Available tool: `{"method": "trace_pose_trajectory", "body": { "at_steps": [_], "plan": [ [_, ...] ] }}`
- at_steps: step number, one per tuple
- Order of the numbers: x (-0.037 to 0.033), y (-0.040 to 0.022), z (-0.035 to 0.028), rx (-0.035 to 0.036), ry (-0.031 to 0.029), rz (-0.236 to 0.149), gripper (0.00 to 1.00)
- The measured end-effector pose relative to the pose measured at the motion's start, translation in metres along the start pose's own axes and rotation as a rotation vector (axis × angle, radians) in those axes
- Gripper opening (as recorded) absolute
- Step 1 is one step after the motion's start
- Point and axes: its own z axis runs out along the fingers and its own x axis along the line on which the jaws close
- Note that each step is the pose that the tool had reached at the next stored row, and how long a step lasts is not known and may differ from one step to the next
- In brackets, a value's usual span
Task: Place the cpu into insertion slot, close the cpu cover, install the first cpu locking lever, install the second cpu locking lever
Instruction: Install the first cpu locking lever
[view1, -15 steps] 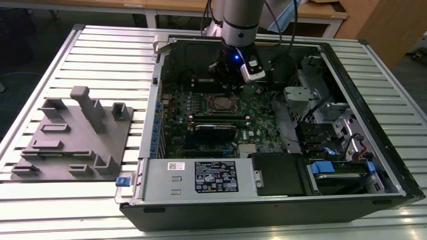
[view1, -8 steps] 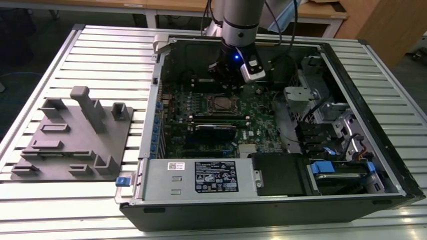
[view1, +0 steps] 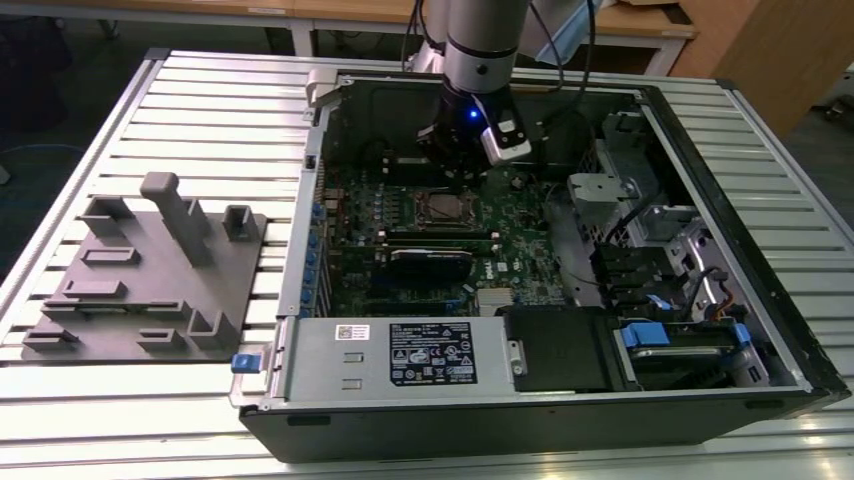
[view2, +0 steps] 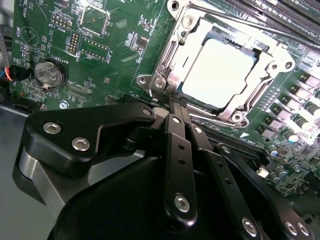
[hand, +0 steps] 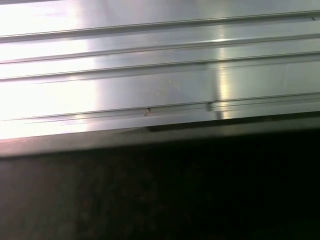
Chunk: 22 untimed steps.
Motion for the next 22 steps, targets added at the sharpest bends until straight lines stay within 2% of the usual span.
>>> {"method": "trace_pose_trajectory", "body": {
  "at_steps": [5,9,13,22],
  "plan": [
    [-0.0003,0.0001,0.0002,0.0036,-0.0005,0.000,0.11],
    [-0.0002,0.0001,0.0002,0.0124,-0.0014,0.000,0.11],
    [-0.0002,0.0002,0.0005,0.0173,-0.0017,0.000,0.11],
    [-0.0002,0.0004,0.0019,0.0178,-0.0018,0.000,0.11]
  ]
}}
